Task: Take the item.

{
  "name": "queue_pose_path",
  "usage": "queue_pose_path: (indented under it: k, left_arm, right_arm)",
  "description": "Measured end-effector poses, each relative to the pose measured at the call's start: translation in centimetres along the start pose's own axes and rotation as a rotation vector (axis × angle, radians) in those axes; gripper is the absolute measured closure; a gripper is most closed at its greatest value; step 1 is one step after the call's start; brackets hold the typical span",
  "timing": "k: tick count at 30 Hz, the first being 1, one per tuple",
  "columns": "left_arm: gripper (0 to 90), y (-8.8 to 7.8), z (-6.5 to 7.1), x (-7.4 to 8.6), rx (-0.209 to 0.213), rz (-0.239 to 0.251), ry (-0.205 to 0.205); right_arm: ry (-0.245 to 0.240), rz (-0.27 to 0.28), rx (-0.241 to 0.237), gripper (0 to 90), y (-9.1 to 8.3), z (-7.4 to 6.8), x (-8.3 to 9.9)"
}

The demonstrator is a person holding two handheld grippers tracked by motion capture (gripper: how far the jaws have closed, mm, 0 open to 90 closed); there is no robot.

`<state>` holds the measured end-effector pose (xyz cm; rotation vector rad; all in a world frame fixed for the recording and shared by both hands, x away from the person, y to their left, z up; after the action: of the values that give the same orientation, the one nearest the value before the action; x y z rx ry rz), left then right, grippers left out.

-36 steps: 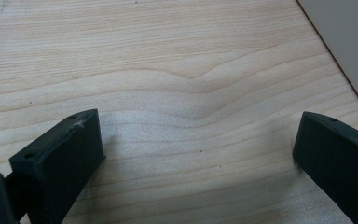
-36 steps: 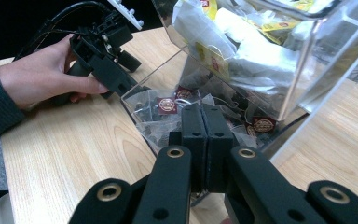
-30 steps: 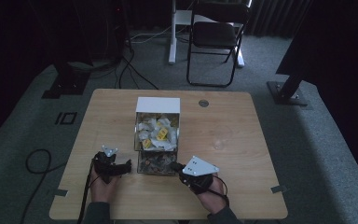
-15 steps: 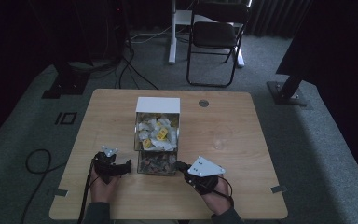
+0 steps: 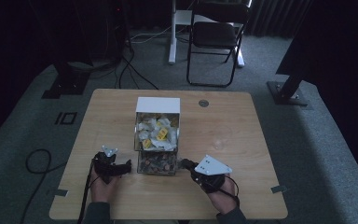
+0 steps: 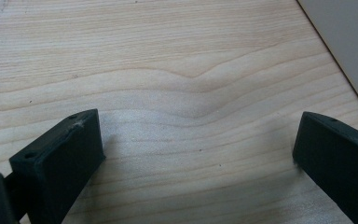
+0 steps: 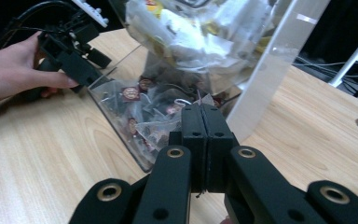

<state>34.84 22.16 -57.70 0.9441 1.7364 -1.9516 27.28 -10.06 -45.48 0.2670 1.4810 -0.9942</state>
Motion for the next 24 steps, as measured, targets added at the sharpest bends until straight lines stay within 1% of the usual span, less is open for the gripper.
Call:
queue_pose_path:
  k: [9, 17, 24]
  left_arm:
    - [2.0, 0.0, 0.0, 0.0, 0.000, 0.000, 0.000]
    - [2.0, 0.0, 0.0, 0.0, 0.000, 0.000, 0.000]
    - [2.0, 0.0, 0.0, 0.0, 0.000, 0.000, 0.000]
  right_arm:
    - [0.007, -0.007, 0.040, 89.8, -0.2, 1.5, 0.3]
    - [0.032, -0.001, 0.062, 89.8, -0.2, 2.7, 0.3]
    - [0.023, -0.003, 0.083, 89.8, 0.0, 3.3, 0.1]
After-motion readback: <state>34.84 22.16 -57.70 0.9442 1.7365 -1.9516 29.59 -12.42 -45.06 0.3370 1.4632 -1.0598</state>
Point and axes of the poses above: each handheld gripper's, and its own axes: y roughly forward along the jaws, x roughly out of its underside, z roughly to its right, the point moved 4 cm from there along y, roughly forward along the jaws, and after that the axes turned 3 degrees about x, right-handed, at the moved point
